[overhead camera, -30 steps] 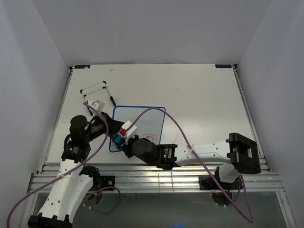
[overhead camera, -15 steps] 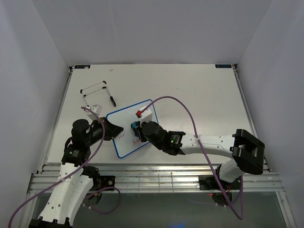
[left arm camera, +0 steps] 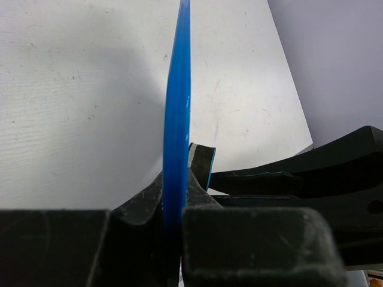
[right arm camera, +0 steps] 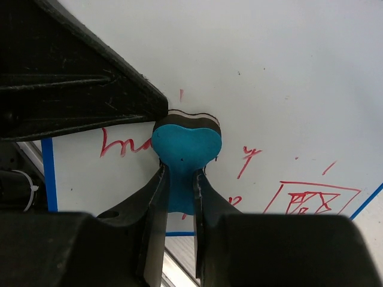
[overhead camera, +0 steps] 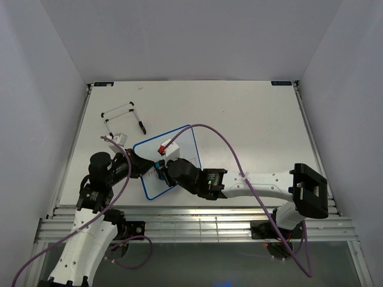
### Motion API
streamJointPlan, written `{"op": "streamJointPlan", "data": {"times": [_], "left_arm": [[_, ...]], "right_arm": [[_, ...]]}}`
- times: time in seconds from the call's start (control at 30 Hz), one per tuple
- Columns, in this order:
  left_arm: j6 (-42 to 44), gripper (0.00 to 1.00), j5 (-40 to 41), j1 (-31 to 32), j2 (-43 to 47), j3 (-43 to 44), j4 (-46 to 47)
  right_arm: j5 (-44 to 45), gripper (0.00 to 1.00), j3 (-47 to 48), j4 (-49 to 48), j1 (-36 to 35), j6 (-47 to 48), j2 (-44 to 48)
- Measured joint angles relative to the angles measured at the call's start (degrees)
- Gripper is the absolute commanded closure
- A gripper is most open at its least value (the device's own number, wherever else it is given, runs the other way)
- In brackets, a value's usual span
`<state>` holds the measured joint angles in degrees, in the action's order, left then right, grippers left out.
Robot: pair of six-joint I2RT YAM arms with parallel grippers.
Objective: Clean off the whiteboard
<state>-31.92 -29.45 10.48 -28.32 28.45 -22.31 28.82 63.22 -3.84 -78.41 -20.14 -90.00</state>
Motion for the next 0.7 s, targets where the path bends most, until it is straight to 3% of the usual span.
{"op": "streamJointPlan", "data": {"times": [0.4, 0.7], "left_arm": [[-1.2, 1.0, 1.6, -0.2, 0.1, 0.0, 0.0], [-2.1, 1.0, 2.0, -0.2, 0.1, -0.9, 1.1]], "right_arm": [[4.1, 0.92, 2.9, 2.6, -1.7, -2.4, -2.3], [0.9, 0.92, 3.0, 1.7, -5.1, -3.3, -2.7]]}}
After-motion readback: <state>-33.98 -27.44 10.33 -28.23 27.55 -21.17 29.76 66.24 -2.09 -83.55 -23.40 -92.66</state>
